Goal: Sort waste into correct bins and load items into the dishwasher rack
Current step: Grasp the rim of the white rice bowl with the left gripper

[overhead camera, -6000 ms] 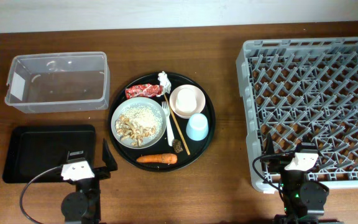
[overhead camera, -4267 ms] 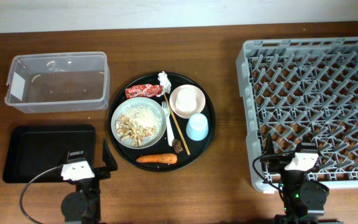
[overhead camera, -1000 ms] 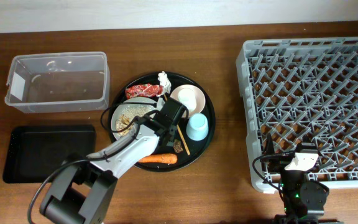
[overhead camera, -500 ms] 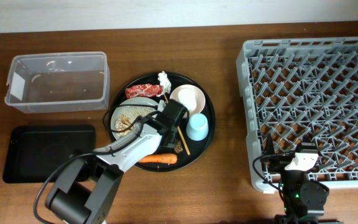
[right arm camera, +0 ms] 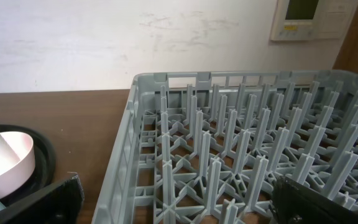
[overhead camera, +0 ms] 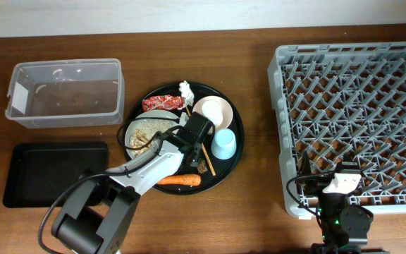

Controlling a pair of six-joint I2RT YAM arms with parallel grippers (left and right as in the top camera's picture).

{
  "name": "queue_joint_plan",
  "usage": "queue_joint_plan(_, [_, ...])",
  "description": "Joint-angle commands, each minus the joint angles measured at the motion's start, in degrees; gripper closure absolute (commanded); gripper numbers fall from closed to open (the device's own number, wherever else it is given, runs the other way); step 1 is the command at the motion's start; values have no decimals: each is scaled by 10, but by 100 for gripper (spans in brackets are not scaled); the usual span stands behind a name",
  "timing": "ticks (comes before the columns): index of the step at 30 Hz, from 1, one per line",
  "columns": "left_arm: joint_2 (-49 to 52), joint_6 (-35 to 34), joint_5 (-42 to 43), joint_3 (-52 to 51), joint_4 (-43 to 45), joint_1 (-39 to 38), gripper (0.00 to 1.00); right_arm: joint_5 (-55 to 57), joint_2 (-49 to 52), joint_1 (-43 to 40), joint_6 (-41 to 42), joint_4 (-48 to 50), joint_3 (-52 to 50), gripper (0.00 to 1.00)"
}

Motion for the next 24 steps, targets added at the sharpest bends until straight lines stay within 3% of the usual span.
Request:
queue_joint_plan(1, [4,0,-32,1,2,-1,58,5,-4,-4,1,-2,-5,1])
queue_joint_plan(9, [3,1,-22,11,10,-1,59,5,-4,-4,1,-2,-5,1])
queue_joint_plan(20, [5,42,20,9,29,-1,74,5,-4,-4,1,-2,-5,1])
queue_joint_plan(24, [7,57,38,9,30,-1,75,5,-4,-4,1,-2,-5,1])
